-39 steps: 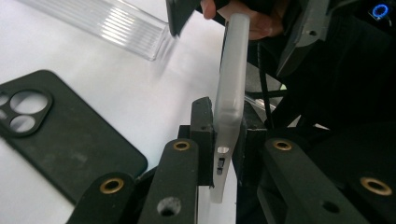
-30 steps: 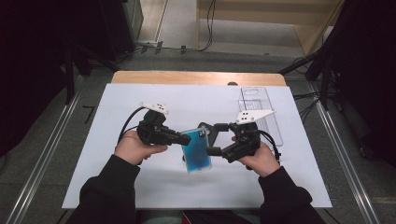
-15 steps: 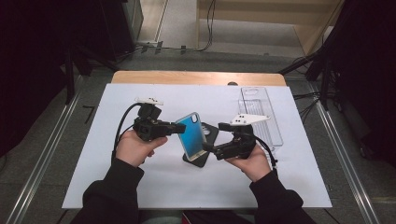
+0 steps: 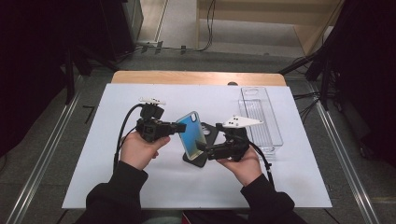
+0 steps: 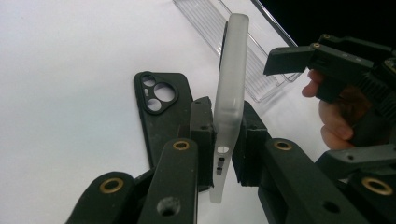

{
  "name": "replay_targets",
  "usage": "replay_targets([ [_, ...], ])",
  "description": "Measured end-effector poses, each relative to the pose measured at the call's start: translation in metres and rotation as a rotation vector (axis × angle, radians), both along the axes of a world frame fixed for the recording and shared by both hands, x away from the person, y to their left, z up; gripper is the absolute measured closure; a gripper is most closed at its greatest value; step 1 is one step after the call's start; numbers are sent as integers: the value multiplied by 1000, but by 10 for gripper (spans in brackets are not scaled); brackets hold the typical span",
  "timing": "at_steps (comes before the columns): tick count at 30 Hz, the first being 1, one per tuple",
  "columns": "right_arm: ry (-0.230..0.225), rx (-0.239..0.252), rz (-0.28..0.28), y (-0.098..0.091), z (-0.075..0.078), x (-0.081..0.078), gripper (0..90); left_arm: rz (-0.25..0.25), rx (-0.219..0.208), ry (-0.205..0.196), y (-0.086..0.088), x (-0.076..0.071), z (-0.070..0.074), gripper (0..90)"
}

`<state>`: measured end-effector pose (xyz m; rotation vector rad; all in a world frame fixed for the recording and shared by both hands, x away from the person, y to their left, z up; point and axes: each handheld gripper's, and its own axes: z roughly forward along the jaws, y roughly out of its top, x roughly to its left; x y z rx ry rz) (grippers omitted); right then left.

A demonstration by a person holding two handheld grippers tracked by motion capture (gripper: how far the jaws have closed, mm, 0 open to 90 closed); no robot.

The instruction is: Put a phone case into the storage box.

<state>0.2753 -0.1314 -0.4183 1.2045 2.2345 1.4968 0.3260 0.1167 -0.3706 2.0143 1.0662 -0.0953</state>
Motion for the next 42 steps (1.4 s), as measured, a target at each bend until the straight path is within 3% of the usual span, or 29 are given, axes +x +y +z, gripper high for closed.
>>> replay_targets([
  [3,11,-48,-36,6,-5,0,0,13,9,5,-2,-1,-1,811],
  [13,9,-46,-61,15,-9,-1,0,20,5,15,-6,-3,-1,811],
  [17,49,-69,-78,20,-10,1,0,19,-6,1,-9,-6,-1,811],
  [32,27,-87,-81,28,-10,3,0,-2,-5,42,-20,-7,-8,811],
  [42,18,-122,-77,32,-12,3,0,-19,11,41,-26,-10,-9,810],
])
